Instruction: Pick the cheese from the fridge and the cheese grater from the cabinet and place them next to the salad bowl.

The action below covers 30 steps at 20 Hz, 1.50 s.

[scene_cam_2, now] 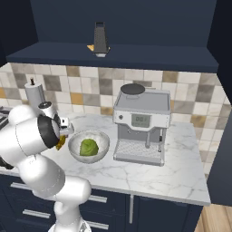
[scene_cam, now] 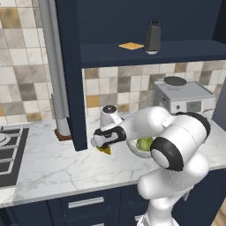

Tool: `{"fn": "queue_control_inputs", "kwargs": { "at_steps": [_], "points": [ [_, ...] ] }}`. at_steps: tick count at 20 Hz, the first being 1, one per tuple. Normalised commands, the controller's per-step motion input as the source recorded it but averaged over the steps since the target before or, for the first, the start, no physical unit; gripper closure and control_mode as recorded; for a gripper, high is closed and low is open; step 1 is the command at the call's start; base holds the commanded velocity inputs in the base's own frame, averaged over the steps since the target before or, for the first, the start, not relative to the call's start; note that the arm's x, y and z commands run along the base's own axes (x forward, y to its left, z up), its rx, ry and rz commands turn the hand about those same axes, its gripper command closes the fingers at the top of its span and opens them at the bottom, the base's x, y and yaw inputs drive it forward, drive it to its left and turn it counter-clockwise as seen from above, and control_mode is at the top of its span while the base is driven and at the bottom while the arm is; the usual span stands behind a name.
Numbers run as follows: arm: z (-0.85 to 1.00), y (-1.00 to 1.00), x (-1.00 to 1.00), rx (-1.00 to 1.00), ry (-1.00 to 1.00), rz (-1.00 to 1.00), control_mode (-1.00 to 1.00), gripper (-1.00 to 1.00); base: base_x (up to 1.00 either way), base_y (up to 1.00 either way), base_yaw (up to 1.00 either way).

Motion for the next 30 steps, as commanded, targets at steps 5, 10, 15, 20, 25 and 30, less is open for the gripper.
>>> {"fn": "queue_control_inputs", "kwargs": {
  "at_steps": [5, 10, 15, 20, 25, 30],
  "points": [
    [0.31, -0.04, -0.03, 0.00, 0.00, 0.00, -1.00, -1.00, 0.00, 0.00, 0.00],
    [0.42, -0.11, -0.17, 0.00, -0.06, 0.00, -1.00, -1.00, 0.00, 0.00, 0.00],
    [0.42, -0.17, -0.25, 0.01, -0.13, 0.00, -1.00, -1.00, 0.00, 0.00, 0.00],
    [0.48, -0.24, -0.27, 0.04, -0.16, 0.00, -1.00, -1.00, 0.00, 0.00, 0.00],
    [0.51, -0.25, -0.32, 0.10, -0.16, 0.02, -1.00, -1.00, 0.00, 0.00, 0.00],
    [0.59, -0.28, -0.27, 0.07, -0.03, 0.00, -1.00, -1.00, 0.00, 0.00, 0.00]
  ]
}}
